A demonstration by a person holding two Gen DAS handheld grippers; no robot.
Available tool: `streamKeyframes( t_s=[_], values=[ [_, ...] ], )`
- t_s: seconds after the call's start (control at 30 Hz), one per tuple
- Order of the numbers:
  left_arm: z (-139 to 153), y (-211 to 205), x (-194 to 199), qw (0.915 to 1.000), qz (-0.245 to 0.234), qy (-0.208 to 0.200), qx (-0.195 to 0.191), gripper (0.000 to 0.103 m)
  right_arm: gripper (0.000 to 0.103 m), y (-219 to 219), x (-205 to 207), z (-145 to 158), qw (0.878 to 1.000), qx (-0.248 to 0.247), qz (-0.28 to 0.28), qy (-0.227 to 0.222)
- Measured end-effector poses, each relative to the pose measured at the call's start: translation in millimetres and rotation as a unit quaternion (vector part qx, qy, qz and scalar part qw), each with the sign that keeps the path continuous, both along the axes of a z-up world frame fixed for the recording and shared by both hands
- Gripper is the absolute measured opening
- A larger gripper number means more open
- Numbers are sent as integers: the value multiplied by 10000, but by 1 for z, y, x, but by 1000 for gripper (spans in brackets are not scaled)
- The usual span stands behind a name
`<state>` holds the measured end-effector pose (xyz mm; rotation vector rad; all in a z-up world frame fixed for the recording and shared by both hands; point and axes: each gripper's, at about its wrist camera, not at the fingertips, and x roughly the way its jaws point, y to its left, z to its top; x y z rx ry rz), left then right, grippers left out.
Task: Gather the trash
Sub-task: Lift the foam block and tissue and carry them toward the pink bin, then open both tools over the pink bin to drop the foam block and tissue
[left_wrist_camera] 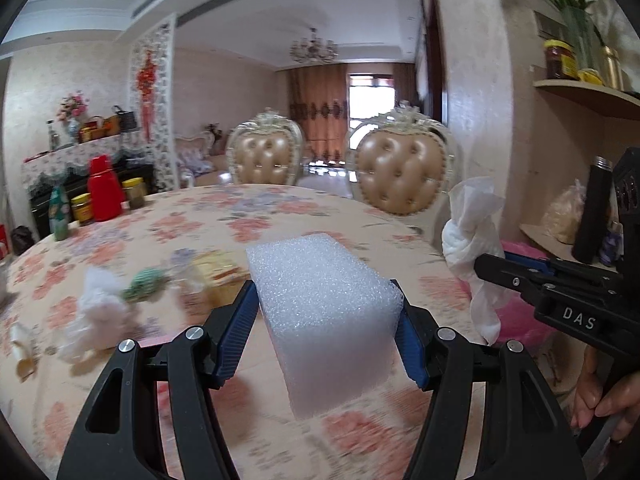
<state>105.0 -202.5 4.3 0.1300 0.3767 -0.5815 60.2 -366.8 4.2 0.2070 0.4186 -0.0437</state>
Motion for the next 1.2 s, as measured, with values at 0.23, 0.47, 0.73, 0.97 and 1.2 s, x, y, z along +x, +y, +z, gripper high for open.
streamKeyframes(
  t_s=[0.23, 0.47, 0.73, 0.97, 1.2],
  values=[
    [-6, -60, 6, 9977, -635, 229, -14, 60, 21, -62, -26, -6, 9978, 54, -654, -25],
    [-8, -120, 10, 9914, -1214, 477, -98, 60, 21, -125, -44, -13, 9923, 147, -1229, 1],
    [-3, -189, 12, 9806, -1896, 478, -172, 60, 23, -187, -44, -27, 9858, 258, -1648, 171],
    [-16, -256, 25, 9691, -2351, 745, -84, 61, 25, -224, -45, -45, 9828, 334, -1791, 316],
    [-40, -293, 44, 9574, -2626, 1203, 8, 66, 40, -248, -42, -60, 9808, 603, -1822, 332]
  ],
)
